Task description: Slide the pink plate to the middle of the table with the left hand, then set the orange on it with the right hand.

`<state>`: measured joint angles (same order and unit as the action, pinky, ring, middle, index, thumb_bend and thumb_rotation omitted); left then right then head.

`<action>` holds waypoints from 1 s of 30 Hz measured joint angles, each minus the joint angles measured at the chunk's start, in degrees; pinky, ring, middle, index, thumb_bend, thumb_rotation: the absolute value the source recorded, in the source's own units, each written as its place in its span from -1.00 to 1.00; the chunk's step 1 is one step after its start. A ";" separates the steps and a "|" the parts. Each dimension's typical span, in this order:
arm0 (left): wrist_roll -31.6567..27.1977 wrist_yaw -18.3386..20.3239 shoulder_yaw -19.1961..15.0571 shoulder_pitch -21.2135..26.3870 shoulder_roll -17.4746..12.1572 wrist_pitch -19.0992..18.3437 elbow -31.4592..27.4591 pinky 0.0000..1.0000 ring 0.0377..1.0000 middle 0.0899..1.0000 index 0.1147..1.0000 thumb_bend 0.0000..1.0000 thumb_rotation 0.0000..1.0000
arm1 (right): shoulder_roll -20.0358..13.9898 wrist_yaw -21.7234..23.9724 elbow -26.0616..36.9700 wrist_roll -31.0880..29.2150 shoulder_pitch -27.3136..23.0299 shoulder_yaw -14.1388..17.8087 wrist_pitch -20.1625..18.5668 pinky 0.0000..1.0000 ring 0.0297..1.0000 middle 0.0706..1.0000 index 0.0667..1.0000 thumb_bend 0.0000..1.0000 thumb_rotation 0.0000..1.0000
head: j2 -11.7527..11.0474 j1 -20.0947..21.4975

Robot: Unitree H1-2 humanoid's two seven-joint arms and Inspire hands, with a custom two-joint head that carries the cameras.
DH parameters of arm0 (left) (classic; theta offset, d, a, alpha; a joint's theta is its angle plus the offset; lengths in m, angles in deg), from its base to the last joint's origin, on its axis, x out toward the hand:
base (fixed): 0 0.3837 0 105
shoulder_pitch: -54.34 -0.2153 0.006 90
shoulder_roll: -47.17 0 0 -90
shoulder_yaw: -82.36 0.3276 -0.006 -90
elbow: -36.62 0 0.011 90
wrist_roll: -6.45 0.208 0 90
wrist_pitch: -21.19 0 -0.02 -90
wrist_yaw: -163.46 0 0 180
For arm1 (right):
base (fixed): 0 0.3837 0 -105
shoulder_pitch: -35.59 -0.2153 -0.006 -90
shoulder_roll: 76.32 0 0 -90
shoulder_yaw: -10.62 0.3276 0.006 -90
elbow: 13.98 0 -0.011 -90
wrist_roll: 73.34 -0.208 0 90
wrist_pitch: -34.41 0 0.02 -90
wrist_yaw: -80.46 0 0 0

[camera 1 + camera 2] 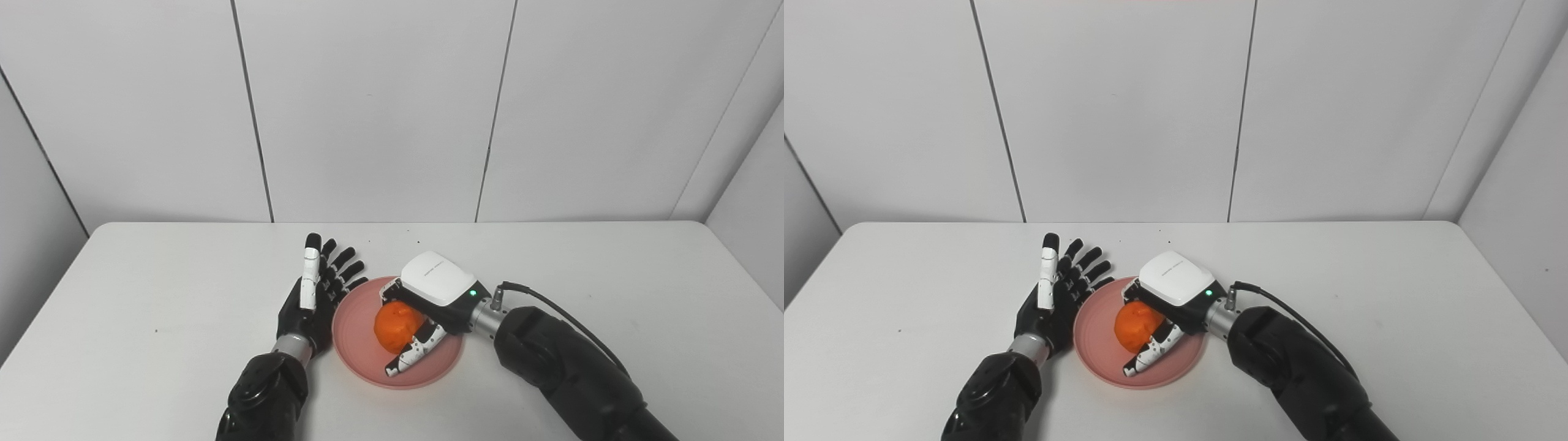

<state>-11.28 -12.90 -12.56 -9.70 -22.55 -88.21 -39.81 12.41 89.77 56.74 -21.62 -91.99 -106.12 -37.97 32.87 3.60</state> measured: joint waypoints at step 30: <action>2.87 0.12 1.66 0.11 -0.83 4.64 1.73 0.91 0.86 0.92 1.00 0.70 0.82 | 0.43 -8.04 0.43 -5.11 -0.63 4.36 2.19 0.26 0.43 0.51 0.50 0.42 0.97 | 0.35 -0.26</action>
<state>-8.41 -12.78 -10.89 -9.59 -23.38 -83.57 -38.09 12.84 81.73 57.16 -26.73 -92.62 -101.76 -35.79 33.22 3.34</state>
